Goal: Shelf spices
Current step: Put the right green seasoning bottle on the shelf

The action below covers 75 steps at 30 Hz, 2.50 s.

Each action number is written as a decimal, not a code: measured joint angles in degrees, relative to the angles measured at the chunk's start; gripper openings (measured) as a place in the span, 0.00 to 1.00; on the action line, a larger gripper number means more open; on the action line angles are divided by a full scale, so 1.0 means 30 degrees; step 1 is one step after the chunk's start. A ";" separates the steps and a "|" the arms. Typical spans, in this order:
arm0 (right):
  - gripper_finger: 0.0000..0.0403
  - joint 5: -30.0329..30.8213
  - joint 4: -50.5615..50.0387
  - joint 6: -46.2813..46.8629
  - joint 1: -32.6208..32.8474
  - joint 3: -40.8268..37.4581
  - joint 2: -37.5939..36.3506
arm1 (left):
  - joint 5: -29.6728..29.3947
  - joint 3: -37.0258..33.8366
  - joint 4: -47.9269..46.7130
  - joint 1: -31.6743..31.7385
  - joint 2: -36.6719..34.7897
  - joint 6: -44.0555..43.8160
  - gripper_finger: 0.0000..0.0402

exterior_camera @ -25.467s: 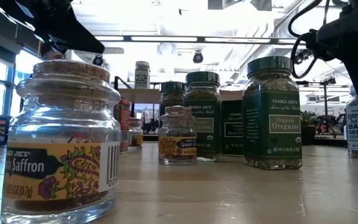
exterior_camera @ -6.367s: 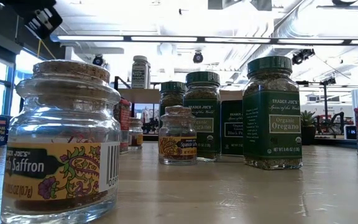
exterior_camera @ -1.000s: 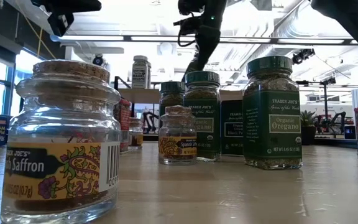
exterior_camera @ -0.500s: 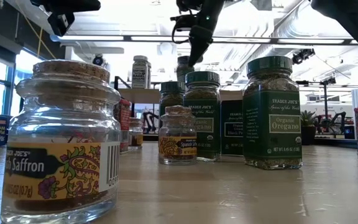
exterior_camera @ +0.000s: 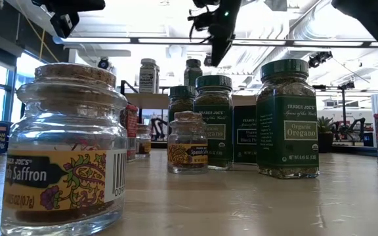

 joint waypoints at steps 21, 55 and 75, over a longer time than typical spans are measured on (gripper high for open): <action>0.25 -0.6127 2.1515 0.5449 0.1145 -2.0541 -0.8791 | -0.1450 0.0000 -0.0070 -0.1552 0.0007 0.1676 0.00; 0.20 -0.6611 2.3496 0.7487 -0.0164 -2.1128 -0.8374 | -0.1612 0.0007 -0.0123 -0.1545 0.0000 0.1518 0.00; 0.20 -0.0874 2.4008 0.8315 0.0617 -2.1128 -0.7750 | -0.1492 0.0007 -0.0046 -0.1552 0.0000 0.1319 0.00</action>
